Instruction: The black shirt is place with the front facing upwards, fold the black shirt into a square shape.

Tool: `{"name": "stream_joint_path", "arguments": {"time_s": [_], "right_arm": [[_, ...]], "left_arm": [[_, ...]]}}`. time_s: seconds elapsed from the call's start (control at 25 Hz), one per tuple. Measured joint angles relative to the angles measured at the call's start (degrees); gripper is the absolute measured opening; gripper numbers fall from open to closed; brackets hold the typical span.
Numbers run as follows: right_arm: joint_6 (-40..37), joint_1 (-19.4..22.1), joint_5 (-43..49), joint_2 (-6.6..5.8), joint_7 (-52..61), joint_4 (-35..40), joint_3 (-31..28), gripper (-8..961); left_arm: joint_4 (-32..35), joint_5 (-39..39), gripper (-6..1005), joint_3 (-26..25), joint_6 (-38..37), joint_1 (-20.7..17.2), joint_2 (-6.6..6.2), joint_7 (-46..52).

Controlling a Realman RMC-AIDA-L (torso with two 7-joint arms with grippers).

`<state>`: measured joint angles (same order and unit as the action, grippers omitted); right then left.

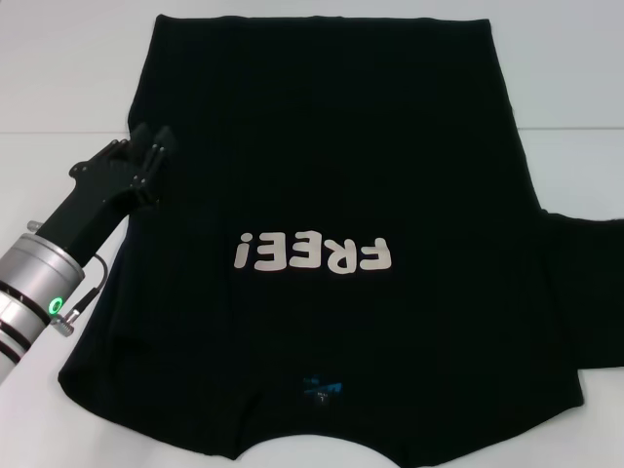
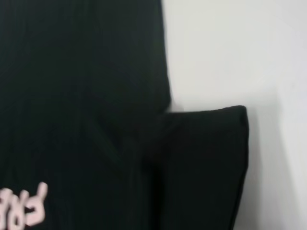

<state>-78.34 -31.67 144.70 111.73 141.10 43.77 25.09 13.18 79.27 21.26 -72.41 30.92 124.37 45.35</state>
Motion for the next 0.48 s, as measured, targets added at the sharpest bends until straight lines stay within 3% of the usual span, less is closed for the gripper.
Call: {"name": "stream_joint_path", "arguments": {"time_s": [0.08, 0.28, 0.48], "right_arm": [[-2.0, 2.05, -4.94, -1.61, -0.51, 0.02, -0.06, 2], [-4.36, 3.58, -10.43, -2.93, -1.12, 0.13, -0.23, 2], [-8.71, 2.81, -14.23, -3.42, -1.65, 0.73, -0.32, 3]], "left_arm": [[0.0, 0.0, 304, 0.01, -0.02, 0.01, 0.0, 0.0], [0.0, 0.01, 304, 0.0, -0.11, 0.16, 0.0, 0.0], [0.0, 0.01, 304, 0.01, -0.13, 0.22, 0.0, 0.04]]}}
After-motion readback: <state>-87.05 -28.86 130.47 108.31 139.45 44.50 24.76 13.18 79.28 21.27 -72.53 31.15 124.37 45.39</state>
